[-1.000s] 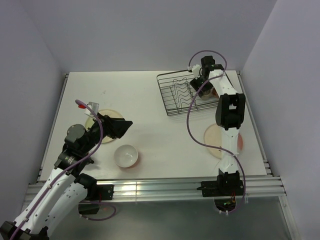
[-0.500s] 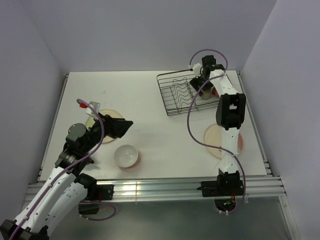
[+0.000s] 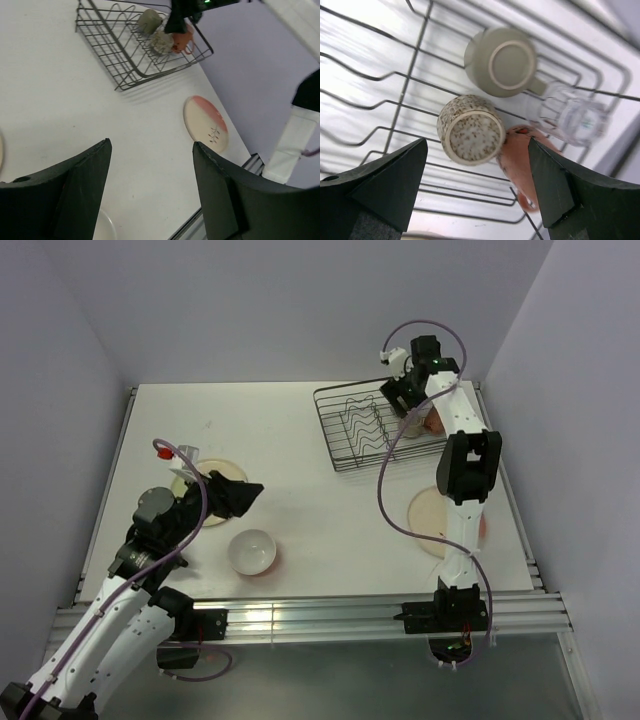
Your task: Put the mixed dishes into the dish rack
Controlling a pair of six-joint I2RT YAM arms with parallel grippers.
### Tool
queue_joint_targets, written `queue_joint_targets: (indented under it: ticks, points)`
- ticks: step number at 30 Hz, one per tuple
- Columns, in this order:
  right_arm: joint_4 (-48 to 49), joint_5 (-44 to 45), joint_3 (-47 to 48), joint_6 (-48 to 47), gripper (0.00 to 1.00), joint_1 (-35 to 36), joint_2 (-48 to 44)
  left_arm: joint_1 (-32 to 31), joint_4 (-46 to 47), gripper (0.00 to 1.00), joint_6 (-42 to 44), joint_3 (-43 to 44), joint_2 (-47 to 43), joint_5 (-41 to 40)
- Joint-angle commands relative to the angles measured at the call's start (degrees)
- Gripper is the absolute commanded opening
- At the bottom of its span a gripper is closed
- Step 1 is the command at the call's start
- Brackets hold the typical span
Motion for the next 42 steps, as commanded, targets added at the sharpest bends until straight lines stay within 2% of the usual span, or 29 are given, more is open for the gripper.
queue_joint_targets:
  ticks: [1,3,6,7,9,10,11,14,15,18,20,23,25,30,35,42]
  points:
    - [-0.03,-3.57,3.9,1.07,0.89,-0.39,-8.14,0.25,-4.73,0.73,-2.16,2.62,-0.17,-6.21]
    - [-0.47,-5.67,4.16,1.34,0.89,-0.39,-10.6,0.25,-7.99,0.71,-4.78,3.41,0.27,-10.07]
    - [-2.92,-9.36,3.73,1.42,0.89,-0.13,-14.2,0.25,-17.73,0.68,-10.04,7.69,1.58,-19.11]
    - [-3.63,-13.29,3.38,1.34,0.89,0.05,-16.39,0.25,-20.98,0.68,-11.64,9.02,2.03,-24.8]
    - [-6.08,-18.14,1.46,0.99,0.89,0.4,-18.59,0.25,-31.96,0.65,-16.74,13.05,3.78,-30.62]
    - [-7.05,-24.25,0.4,0.81,0.89,0.66,-20.87,0.25,-35.83,0.63,-18.58,14.47,4.31,-35.87]
    - [-7.85,-27.79,-1.18,0.64,0.88,1.54,-22.11,0.25,-43.52,0.59,-22.43,15.79,5.01,-38.28]
    - [-7.24,-39.99,-12.06,0.72,0.86,5.74,-28.59,0.25,-54.29,0.56,-30.77,20.54,8.09,-45.48]
    - [-5.24,-41.87,-18.53,1.24,0.86,7.42,-30.28,0.25,-60.76,0.55,-32.73,22.38,9.83,-46.81]
    - [0.99,-44.53,-29.88,3.69,0.86,15.22,-36.17,0.34,-70.01,0.55,-39.33,24.15,13.26,-49.99]
    - [5.05,-46.1,-34.22,6.25,0.86,17.97,-39.08,0.43,-72.85,0.56,-42.75,23.98,14.85,-50.25]
    - [10.59,-48.74,-38.63,11.61,0.85,19.91,-39.44,1.13,-75.24,0.57,-44.87,22.49,15.74,-49.73]
    - [11.57,-50.68,-39.52,13.2,0.84,19.91,-38.56,2.96,-73.15,0.58,-43.31,20.47,15.92,-48.24]
    - [13.67,-51.82,-42.85,14.08,0.83,19.83,-38.91,10.34,-67.52,0.58,-35.05,19.49,17.84,-45.25]
    - [15.79,-53.58,-45.49,15.31,0.83,18.78,-40.23,23.0,-57.42,0.57,-23.37,17.04,22.14,-35.68]
    - [18.42,-55.25,-48.83,17.24,0.83,16.14,-42.07,27.41,-53.09,0.55,-19.57,15.19,27.07,-30.66]
